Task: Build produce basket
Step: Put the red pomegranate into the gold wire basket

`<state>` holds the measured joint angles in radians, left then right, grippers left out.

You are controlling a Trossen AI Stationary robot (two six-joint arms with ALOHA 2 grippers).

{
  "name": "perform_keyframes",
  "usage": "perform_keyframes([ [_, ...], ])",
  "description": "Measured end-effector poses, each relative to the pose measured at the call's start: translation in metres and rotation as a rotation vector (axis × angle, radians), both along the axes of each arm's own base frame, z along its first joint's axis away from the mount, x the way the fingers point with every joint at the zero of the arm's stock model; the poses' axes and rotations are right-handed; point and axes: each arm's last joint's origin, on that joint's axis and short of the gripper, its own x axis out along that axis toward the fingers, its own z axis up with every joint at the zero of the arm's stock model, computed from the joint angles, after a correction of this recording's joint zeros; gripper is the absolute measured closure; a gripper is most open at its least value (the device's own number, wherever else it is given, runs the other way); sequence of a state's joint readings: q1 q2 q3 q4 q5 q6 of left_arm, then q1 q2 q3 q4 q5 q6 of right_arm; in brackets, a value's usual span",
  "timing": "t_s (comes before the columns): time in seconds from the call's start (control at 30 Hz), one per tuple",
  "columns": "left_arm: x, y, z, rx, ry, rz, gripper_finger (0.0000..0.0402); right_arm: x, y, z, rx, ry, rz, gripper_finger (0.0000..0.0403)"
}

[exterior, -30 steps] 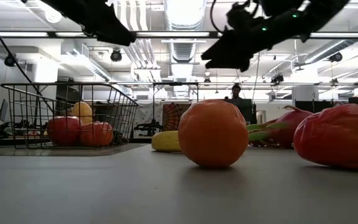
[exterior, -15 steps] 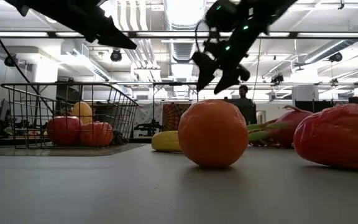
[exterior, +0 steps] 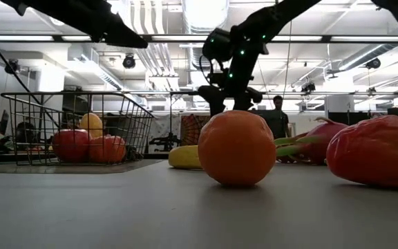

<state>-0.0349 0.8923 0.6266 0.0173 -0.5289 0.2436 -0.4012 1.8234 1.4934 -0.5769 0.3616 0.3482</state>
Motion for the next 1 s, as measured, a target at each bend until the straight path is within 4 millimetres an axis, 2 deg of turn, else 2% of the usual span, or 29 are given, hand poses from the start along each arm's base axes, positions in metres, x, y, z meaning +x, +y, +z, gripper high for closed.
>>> perform_keyframes([
  [0.3,-0.007,0.0,0.006,-0.001,-0.036,0.0,0.0049,0.003,-0.006,-0.012,0.01,0.025,-0.01,0.0076],
  [0.53,-0.007,0.0,0.006,-0.001,-0.035,0.0,0.0049,0.004,-0.006,-0.014,0.01,0.026,-0.011,0.0085],
  [0.87,-0.007,0.0,0.006,-0.001,-0.034,0.0,0.0049,0.003,-0.006,-0.016,0.016,0.021,-0.015,0.0208],
  [1.0,-0.007,0.0,0.006,-0.001,-0.034,0.0,0.0049,0.003,-0.006,-0.021,0.013,0.015,-0.015,0.0246],
])
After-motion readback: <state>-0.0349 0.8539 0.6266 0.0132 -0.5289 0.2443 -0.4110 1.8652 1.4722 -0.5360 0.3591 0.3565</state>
